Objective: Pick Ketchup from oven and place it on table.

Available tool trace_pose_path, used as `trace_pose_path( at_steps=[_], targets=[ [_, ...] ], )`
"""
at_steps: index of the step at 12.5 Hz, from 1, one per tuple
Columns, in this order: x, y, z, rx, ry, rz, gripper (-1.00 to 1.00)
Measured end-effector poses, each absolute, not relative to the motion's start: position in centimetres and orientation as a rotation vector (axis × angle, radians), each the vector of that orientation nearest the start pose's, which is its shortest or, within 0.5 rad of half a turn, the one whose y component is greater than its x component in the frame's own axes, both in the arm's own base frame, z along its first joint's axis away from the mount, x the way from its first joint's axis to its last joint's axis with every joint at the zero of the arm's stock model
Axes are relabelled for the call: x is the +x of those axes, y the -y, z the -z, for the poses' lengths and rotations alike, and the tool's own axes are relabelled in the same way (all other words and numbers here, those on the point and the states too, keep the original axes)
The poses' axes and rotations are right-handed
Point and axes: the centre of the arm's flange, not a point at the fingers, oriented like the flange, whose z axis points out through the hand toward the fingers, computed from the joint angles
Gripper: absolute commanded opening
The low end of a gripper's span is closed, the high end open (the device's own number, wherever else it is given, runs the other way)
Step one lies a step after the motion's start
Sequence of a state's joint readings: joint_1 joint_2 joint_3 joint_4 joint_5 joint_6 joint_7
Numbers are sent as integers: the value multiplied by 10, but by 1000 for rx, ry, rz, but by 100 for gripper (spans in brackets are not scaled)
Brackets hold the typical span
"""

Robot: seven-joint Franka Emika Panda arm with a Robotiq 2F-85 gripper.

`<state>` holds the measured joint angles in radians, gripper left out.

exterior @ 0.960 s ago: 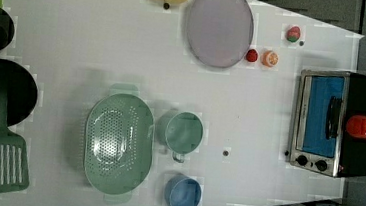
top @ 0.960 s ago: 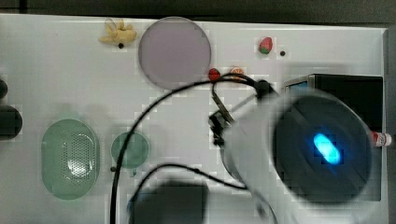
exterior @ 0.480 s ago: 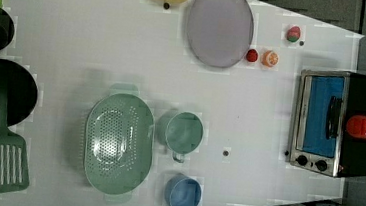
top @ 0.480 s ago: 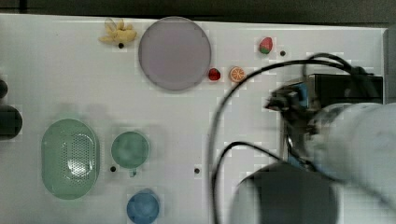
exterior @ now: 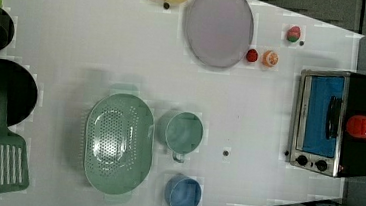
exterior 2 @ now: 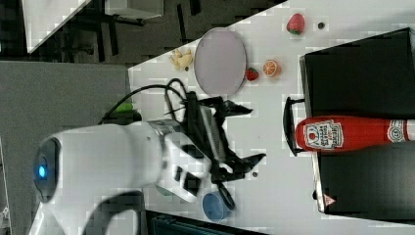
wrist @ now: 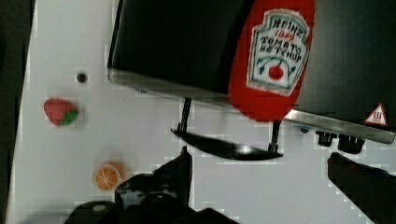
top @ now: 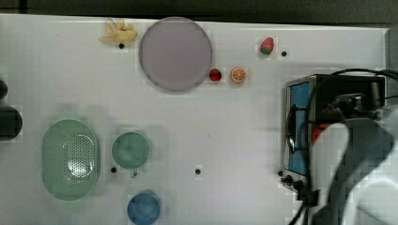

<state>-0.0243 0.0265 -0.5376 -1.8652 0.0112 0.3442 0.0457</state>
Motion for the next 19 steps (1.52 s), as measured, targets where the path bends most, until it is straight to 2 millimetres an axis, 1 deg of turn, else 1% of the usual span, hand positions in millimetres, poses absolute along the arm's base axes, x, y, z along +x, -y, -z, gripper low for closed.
trace_pose_path(
  at_steps=[2,3,4,5,6,7,8,9,10,12,13,14,15,16,17,19],
  targets=[
    [474,346,-491,-2320,-2129,133,100],
    [466,371,-483,-2253,-2200,139,100],
    [460,388,-468,-2171,-2257,114,100],
    [454,401,-451,-2130,-2307,72,100],
    [451,408,-434,-2128,-2337,45,100],
    [451,408,-411,-2138,-2353,36,100],
    [453,405,-397,-2154,-2357,2,100],
    [458,401,-383,-2126,-2361,-29,100],
    [462,400,-378,-2142,-2360,-37,100],
    [469,400,-367,-2103,-2368,-30,100],
    [467,397,-357,-2117,-2374,-69,49],
    [465,398,-352,-2112,-2384,-60,26],
    [465,399,-353,-2111,-2384,-58,21],
    [466,399,-355,-2109,-2379,-43,21],
    [472,397,-356,-2120,-2369,-17,21],
    [479,387,-358,-2164,-2342,-46,21]
  ],
)
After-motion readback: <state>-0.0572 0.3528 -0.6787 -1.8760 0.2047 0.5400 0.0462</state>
